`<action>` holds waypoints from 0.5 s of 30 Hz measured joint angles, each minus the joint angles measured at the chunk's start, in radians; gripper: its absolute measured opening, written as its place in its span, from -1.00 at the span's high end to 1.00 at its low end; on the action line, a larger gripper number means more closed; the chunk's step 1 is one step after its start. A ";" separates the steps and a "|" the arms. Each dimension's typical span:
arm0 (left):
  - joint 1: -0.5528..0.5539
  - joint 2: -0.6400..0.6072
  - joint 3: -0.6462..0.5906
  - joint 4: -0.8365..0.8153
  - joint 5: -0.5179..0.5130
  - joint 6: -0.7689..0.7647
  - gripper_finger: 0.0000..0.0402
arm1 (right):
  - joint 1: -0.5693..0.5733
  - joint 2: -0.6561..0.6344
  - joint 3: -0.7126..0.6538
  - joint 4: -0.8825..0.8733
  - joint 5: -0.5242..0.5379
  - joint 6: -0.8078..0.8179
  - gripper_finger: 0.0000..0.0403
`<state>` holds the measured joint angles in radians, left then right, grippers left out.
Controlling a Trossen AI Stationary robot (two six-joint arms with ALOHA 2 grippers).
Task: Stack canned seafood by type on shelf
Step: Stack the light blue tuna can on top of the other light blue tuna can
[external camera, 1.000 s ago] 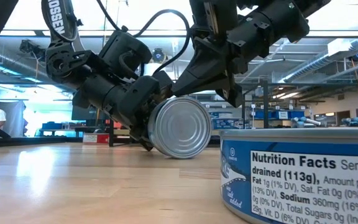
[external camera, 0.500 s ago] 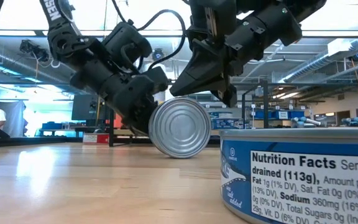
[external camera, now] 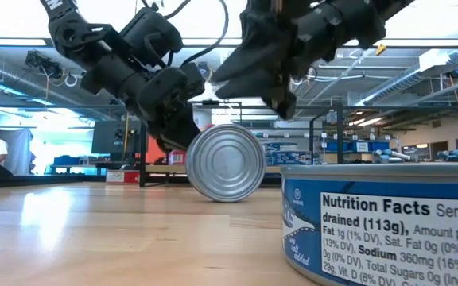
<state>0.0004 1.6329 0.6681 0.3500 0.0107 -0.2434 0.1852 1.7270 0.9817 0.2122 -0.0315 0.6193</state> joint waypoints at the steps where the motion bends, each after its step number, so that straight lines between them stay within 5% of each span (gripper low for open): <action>1: 0.000 0.000 -0.012 0.021 0.001 -0.013 0.99 | 0.000 -0.013 0.000 -0.008 0.000 -0.001 0.41; 6: -0.003 0.000 -0.083 0.158 0.007 -0.082 0.99 | 0.005 -0.052 0.070 -0.238 0.041 -0.073 0.22; 15: -0.009 0.000 -0.208 0.425 0.009 -0.182 1.00 | 0.014 0.025 0.392 -0.690 0.127 -0.367 -0.10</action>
<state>-0.0090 1.6325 0.4606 0.7750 0.0193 -0.4252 0.1997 1.7521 1.3735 -0.4778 0.0952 0.2519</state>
